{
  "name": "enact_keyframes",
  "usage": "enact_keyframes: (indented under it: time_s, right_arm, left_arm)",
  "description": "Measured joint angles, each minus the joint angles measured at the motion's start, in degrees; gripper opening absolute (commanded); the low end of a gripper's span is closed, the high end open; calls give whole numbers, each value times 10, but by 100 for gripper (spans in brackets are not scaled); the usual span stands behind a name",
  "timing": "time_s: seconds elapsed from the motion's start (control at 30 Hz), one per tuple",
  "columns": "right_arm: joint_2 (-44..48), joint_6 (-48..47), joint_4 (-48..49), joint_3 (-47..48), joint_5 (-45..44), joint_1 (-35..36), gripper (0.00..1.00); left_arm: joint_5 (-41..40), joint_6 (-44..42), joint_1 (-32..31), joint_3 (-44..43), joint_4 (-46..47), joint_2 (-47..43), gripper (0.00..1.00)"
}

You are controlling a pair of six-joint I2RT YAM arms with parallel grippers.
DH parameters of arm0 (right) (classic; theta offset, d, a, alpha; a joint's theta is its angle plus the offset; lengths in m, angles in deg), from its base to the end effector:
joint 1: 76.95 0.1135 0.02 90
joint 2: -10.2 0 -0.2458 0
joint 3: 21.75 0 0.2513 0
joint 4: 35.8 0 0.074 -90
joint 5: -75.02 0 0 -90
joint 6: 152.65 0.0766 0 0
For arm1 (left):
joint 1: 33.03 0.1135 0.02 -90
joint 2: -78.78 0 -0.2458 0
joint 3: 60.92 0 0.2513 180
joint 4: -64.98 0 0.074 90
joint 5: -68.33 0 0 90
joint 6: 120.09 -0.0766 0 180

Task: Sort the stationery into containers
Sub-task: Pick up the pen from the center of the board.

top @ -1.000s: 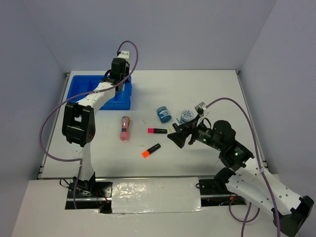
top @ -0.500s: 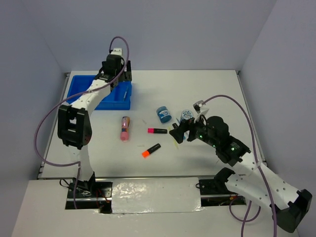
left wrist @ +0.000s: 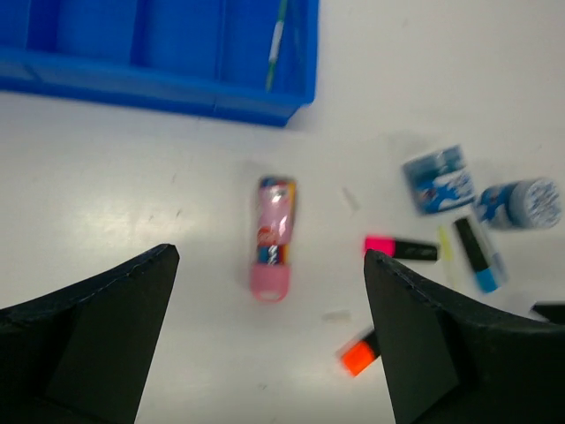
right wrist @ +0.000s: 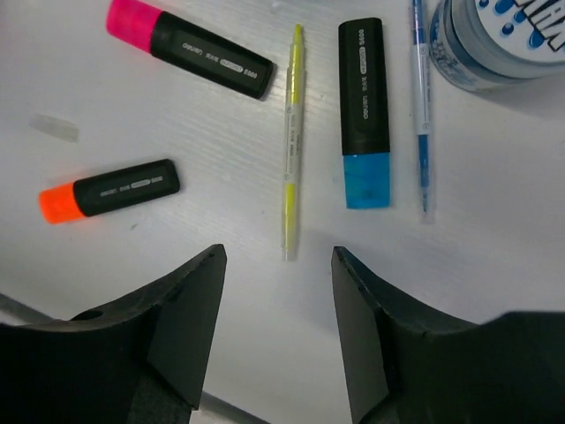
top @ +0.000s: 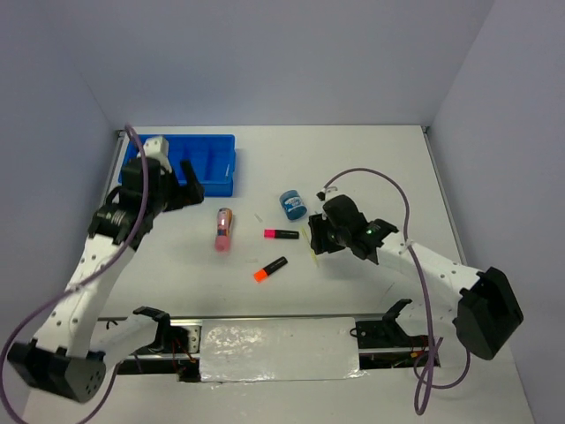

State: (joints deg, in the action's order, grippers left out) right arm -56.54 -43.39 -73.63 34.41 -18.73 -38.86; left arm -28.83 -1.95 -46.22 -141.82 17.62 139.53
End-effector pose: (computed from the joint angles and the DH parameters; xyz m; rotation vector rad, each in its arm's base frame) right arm 0.2154 0.1625 0.1807 -0.3705 2.4206 0.3759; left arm 0.2643 -0.0521 0.3459 -0.3452 2.0279 -0.3224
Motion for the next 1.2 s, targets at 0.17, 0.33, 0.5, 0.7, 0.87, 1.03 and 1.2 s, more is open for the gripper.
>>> enact_keyframes:
  time_s: [0.17,0.33,0.5,0.7,0.87,1.03,1.2]
  right_arm:
    - [-65,-16,0,35,-15,0,52]
    - [-137,-22,8,57,-15,0,47]
    - [-198,-22,9,76,-24,2,45]
    - [-229,-22,12,82,-30,4,43]
    - [-247,-22,26,85,-30,5,43]
    - [-275,-22,40,92,-30,9,36]
    - [-280,-22,48,94,-35,10,21]
  left_arm:
    - [-2,-28,0,144,-17,-117,99]
    - [-16,-28,-13,194,-27,-177,99]
    - [-34,-29,-14,183,-21,-156,99]
    - [-41,-30,-14,180,-24,-110,99]
    - [-42,-30,-14,180,-24,-115,99]
    - [-42,-31,-14,180,-24,-109,99]
    - [-42,-40,-14,180,-24,-106,99]
